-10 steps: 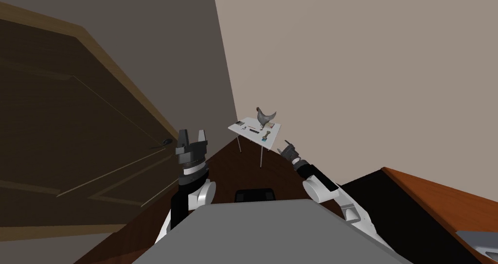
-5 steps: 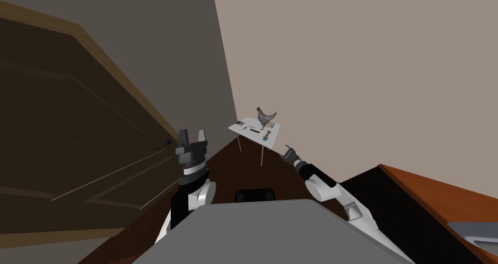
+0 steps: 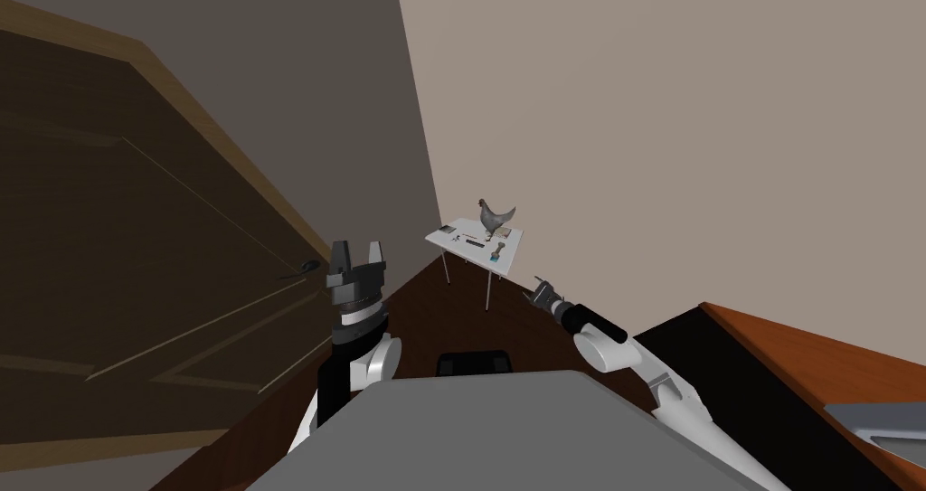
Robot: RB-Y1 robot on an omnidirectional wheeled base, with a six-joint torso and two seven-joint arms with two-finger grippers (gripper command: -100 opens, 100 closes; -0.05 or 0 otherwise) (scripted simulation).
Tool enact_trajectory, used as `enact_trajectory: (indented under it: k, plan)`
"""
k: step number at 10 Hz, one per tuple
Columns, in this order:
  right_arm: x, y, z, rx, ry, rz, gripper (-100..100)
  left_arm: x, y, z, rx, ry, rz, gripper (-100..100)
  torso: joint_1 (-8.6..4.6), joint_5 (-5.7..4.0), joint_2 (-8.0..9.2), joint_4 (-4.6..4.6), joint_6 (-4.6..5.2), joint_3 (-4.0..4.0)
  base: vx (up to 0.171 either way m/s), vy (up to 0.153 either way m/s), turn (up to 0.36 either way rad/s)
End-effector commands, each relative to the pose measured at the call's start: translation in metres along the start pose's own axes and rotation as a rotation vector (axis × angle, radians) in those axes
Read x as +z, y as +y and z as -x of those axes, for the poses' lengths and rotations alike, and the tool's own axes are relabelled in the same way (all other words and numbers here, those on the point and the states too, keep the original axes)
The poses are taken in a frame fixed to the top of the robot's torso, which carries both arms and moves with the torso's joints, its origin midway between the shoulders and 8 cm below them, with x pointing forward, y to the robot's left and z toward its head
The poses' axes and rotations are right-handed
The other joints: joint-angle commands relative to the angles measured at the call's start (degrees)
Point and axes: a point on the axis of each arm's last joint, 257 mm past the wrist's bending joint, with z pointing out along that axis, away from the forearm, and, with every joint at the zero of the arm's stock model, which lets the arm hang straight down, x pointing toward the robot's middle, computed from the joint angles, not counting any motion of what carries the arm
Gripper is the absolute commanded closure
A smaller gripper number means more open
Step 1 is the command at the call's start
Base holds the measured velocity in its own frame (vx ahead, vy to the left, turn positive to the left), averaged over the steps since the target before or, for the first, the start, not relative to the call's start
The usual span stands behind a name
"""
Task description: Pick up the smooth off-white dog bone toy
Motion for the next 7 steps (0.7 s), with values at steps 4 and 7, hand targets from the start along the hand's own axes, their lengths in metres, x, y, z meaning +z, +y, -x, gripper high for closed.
enact_trajectory:
  k: [4,7]
  plan:
    - [0.000,-0.004,0.057,0.137,-0.141,-0.096,-100,0.000,0.000,0.000,0.000,0.000,0.000,0,0.00,0.00,-0.03,-0.01,0.00,-0.02,0.007,0.044,-0.016]
    - [-0.005,-0.006,0.088,0.225,-0.236,-0.149,-100,0.000,0.000,0.000,0.000,0.000,0.000,0,0.09,0.02,-0.13,-0.03,0.00,-0.07,0.030,0.055,-0.011]
